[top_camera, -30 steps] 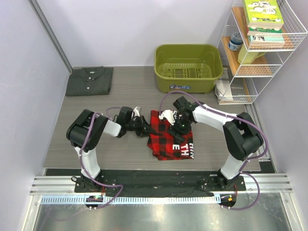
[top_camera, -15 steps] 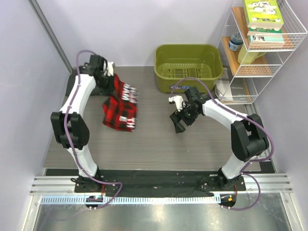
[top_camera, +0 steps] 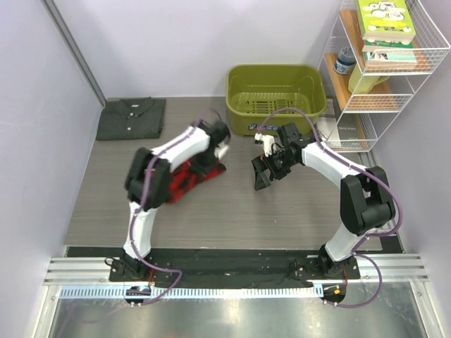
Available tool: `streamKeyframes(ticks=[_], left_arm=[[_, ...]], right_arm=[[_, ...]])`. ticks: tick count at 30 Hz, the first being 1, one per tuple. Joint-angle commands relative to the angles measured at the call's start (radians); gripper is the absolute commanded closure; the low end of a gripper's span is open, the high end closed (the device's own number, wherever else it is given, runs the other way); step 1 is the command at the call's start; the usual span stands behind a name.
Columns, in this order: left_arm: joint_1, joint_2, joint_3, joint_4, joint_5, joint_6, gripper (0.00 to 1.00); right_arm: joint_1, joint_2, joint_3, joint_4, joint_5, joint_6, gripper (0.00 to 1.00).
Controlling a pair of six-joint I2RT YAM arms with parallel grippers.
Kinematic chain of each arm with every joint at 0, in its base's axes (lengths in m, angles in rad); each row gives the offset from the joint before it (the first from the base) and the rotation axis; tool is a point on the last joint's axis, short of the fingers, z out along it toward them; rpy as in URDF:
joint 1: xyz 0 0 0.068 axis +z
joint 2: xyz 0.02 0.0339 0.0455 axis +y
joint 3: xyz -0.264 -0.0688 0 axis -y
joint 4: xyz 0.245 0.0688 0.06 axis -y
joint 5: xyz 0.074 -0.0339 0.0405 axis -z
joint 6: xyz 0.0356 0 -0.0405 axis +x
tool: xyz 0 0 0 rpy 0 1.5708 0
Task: Fold and stack the long sleeve shirts
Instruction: Fold the shirt
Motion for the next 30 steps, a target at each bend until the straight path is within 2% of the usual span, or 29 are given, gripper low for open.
streamKeyframes(ticks=[1,2,3,4,5,8,10,12,13,14,16,17,18,20,24,27,30], left_arm=[[-0.154,0.119,0.009,0.068,0.052,-0.149,0.81],[-0.176,0.123,0.066,0.066,0.089,-0.158,0.69],[-0.193,0.124,0.098,0.059,0.172,-0.166,0.61],[-0.221,0.117,0.129,0.053,0.222,-0.175,0.59],[-0.232,0.107,0.173,0.037,0.262,-0.175,0.45],[-0.238,0.068,0.259,-0.038,0.443,-0.141,0.38],[-0.203,-0.003,0.243,-0.03,0.536,-0.103,0.37],[-0.139,-0.118,0.156,0.008,0.572,-0.085,0.34],[-0.052,-0.143,0.125,0.003,0.669,-0.065,0.35],[-0.007,-0.17,0.091,-0.022,0.692,0.04,0.37],[0.097,-0.186,0.056,-0.096,0.692,0.159,0.45],[0.127,-0.206,0.015,-0.122,0.683,0.328,0.47],[0.15,-0.221,-0.018,-0.127,0.663,0.381,0.48],[0.222,-0.267,-0.164,-0.083,0.663,0.51,0.5],[0.253,-0.347,-0.416,0.097,0.606,0.771,0.56],[0.248,-0.35,-0.559,0.219,0.624,0.836,0.6],[0.189,-0.315,-0.612,0.283,0.621,0.724,0.67]], right_arm=[[-0.028,0.001,0.029,-0.016,-0.068,0.045,0.05],[-0.034,0.002,0.027,-0.028,-0.073,0.051,0.05],[-0.043,-0.002,0.024,-0.031,-0.081,0.06,0.05],[-0.06,-0.007,0.016,-0.033,-0.1,0.078,0.05],[-0.068,-0.015,0.012,-0.036,-0.107,0.086,0.05],[-0.1,-0.039,-0.011,-0.028,-0.128,0.118,0.04],[-0.103,-0.056,-0.027,-0.021,-0.137,0.137,0.04],[-0.103,-0.062,-0.033,-0.005,-0.177,0.173,0.04],[-0.103,-0.065,-0.04,0.022,-0.188,0.192,0.04],[-0.103,-0.067,-0.047,0.041,-0.203,0.224,0.05],[-0.103,-0.082,-0.071,0.082,-0.229,0.259,0.05],[-0.103,-0.084,-0.077,0.111,-0.237,0.268,0.06],[-0.103,-0.085,-0.083,0.12,-0.246,0.284,0.07],[-0.103,-0.104,-0.108,0.156,-0.256,0.295,0.07],[-0.111,-0.163,-0.168,0.24,-0.257,0.37,0.08],[-0.147,-0.19,-0.2,0.252,-0.243,0.414,0.09],[-0.218,-0.211,-0.234,0.231,-0.239,0.463,0.12]])
